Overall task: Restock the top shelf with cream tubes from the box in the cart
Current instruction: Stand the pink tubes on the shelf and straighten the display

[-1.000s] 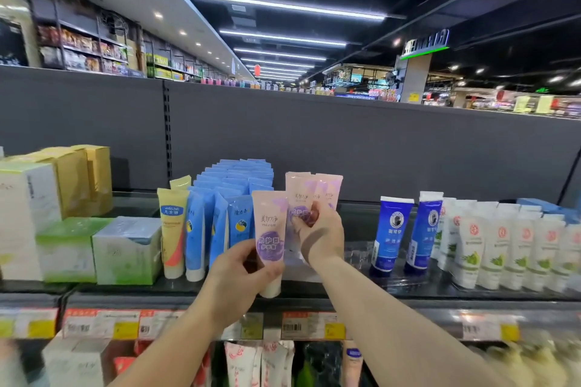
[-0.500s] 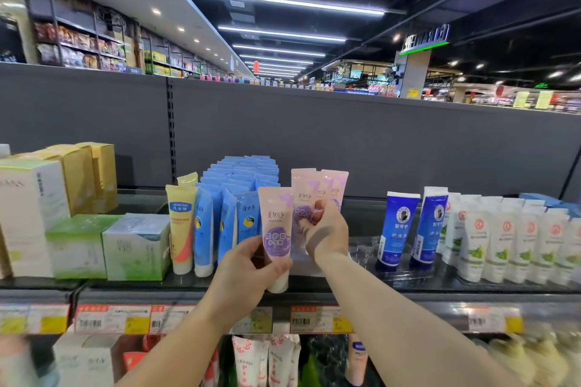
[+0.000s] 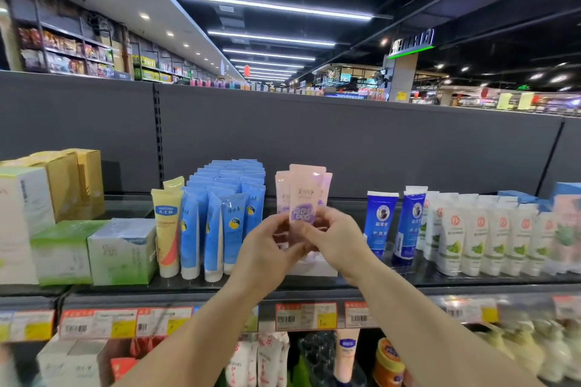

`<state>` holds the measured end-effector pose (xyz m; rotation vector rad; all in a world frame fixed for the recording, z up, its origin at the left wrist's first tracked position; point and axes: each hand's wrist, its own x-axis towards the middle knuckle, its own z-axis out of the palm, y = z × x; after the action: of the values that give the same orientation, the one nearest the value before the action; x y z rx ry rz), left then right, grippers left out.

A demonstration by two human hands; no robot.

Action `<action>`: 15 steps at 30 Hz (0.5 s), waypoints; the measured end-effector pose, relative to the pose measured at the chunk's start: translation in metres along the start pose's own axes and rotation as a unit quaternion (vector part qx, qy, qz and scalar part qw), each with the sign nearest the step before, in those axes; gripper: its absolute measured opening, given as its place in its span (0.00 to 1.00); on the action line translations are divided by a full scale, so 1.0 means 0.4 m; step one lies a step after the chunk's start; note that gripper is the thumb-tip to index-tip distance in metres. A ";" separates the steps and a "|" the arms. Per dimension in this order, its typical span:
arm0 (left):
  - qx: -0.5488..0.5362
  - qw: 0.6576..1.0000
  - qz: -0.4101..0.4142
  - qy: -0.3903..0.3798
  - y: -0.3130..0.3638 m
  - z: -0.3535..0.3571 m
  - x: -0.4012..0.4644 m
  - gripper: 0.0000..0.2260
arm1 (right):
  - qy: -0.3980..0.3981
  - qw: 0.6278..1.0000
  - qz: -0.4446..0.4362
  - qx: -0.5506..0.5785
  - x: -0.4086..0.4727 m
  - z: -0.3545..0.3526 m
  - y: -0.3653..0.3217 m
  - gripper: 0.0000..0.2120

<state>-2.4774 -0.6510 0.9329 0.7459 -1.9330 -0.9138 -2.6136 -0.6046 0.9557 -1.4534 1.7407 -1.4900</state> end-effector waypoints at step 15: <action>0.197 0.974 0.016 -0.112 -0.072 -0.023 -0.029 0.17 | 0.133 0.987 0.042 -0.080 0.105 0.011 0.113 0.10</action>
<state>-2.4598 -0.6610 0.9078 0.8627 -2.3590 -0.6192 -2.6444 -0.6495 0.9263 -1.2823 2.0955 -1.5914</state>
